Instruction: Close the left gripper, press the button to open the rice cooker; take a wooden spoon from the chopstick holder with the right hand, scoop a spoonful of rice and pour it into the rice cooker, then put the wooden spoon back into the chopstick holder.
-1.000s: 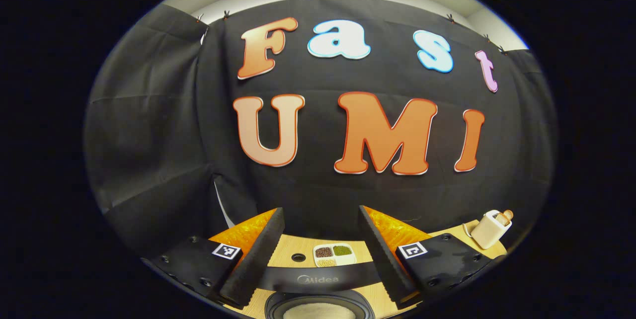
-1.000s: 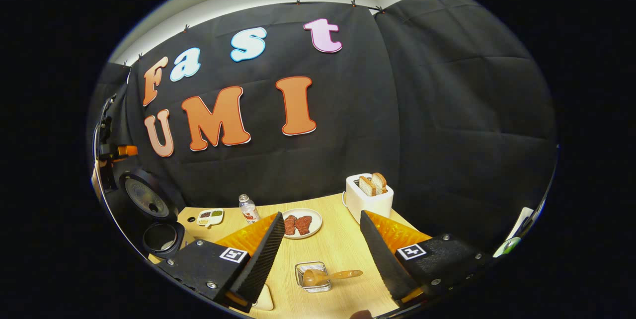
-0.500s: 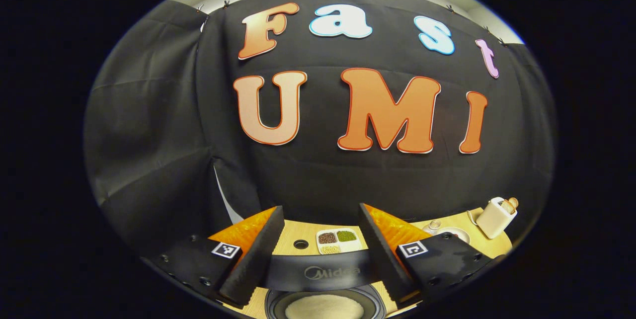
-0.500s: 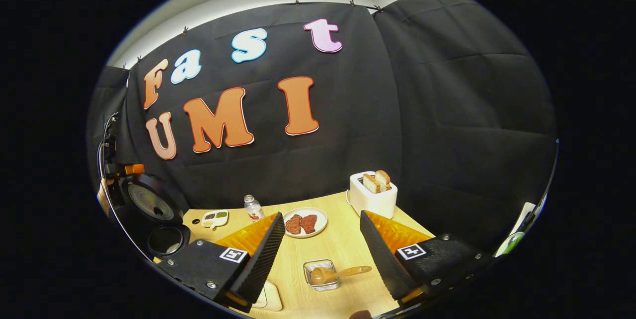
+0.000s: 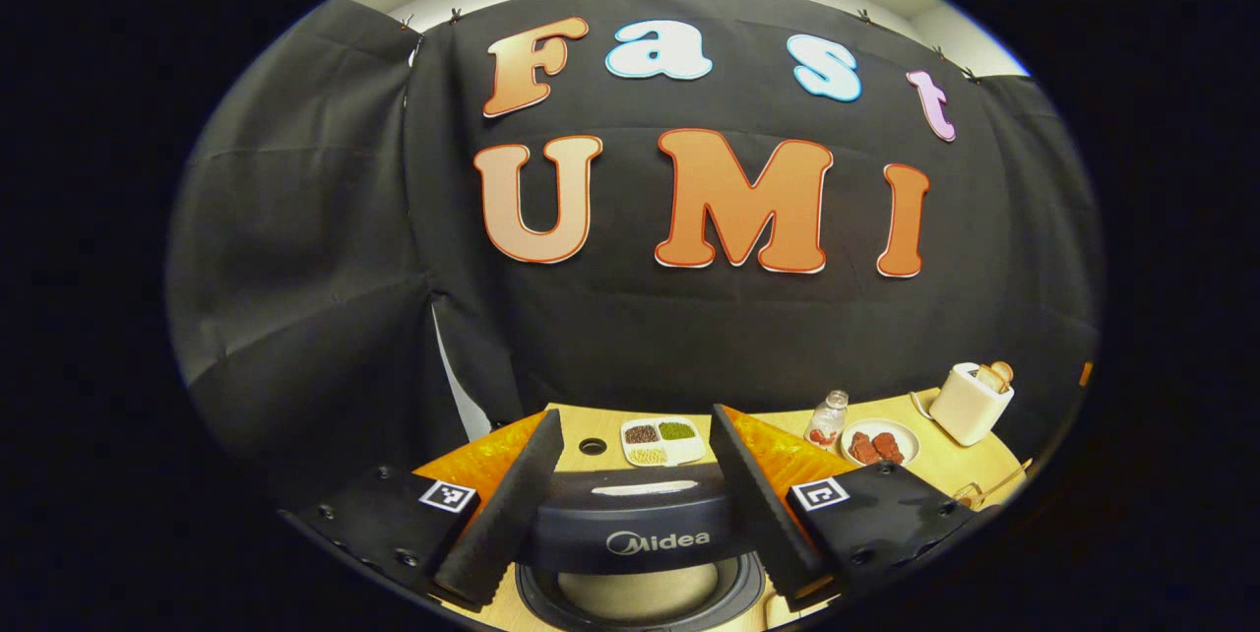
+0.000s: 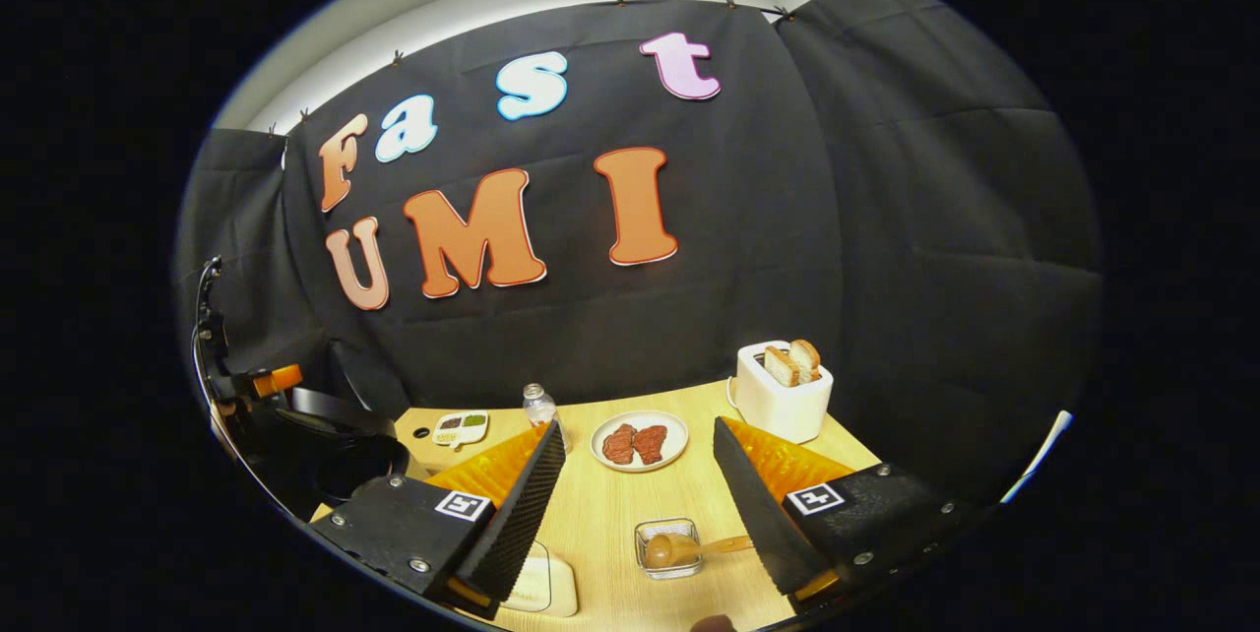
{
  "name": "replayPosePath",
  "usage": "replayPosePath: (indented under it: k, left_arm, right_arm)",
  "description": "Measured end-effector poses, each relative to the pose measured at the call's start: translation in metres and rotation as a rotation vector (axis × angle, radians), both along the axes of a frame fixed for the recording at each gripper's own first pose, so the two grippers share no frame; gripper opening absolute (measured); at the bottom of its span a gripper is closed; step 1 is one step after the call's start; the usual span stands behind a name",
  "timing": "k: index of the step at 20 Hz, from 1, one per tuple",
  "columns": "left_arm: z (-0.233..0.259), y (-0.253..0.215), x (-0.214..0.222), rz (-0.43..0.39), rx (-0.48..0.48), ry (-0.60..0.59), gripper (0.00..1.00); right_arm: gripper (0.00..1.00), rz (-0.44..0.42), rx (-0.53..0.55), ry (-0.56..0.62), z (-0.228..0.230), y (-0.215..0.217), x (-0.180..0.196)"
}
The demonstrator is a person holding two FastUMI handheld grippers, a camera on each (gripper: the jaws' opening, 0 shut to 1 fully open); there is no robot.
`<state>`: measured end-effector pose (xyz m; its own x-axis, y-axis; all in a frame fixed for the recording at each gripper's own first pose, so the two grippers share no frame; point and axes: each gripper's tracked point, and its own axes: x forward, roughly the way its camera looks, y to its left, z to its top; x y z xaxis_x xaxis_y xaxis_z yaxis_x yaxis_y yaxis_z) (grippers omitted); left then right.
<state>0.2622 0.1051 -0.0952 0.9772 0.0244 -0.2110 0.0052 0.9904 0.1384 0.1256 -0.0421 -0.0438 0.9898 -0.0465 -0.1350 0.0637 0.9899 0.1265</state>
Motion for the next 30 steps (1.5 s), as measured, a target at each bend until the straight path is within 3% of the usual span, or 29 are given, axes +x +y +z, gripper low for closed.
replayPosePath:
  k: [6, 11, 13, 14, 15, 18, 19, 25, 27, 28, 30]
  left_arm:
    - [-0.049, 0.003, -0.046, 0.017, 0.02, -0.058, 0.98]
    - [-0.11, 0.015, -0.066, 0.065, 0.03, 0.005, 0.97]
    - [-0.107, 0.015, -0.066, 0.064, 0.044, -0.043, 0.95]
    - [-0.109, 0.017, -0.065, 0.074, 0.044, -0.038, 0.94]
    - [-0.115, 0.019, -0.066, 0.086, 0.043, -0.032, 1.0]
    - [-0.13, 0.02, -0.066, 0.107, 0.067, -0.022, 1.0]
    - [-0.141, 0.021, -0.07, 0.111, 0.05, 0.001, 0.95]
    - [-0.141, 0.019, -0.07, 0.097, 0.068, -0.025, 0.98]
    - [-0.141, 0.02, -0.069, 0.102, 0.054, 0.007, 1.0]
    - [-0.14, 0.018, -0.068, 0.102, 0.053, 0.045, 0.96]
    - [-0.134, 0.014, -0.068, 0.103, 0.042, 0.111, 1.0]
  right_arm:
    - [0.94, 0.07, -0.02, 0.0, -0.002, 0.022, 0.006]
    - [0.94, 0.086, -0.029, 0.026, -0.012, 0.024, 0.004]
    - [0.94, 0.086, -0.033, 0.036, -0.015, 0.022, 0.004]
    - [0.94, 0.086, -0.03, 0.038, -0.016, 0.021, 0.004]
    - [0.94, 0.085, -0.025, 0.04, -0.016, 0.02, 0.004]
    - [0.94, 0.081, -0.013, 0.047, -0.019, 0.017, 0.005]
    - [0.94, 0.081, -0.01, 0.05, -0.021, 0.016, 0.006]
    - [0.94, 0.079, -0.01, 0.068, -0.027, 0.009, 0.007]
    - [0.94, 0.068, -0.024, 0.059, -0.025, 0.003, 0.006]
    - [0.94, 0.061, -0.024, 0.051, -0.023, 0.0, 0.006]
    - [0.94, 0.05, -0.016, 0.042, -0.02, -0.005, 0.005]
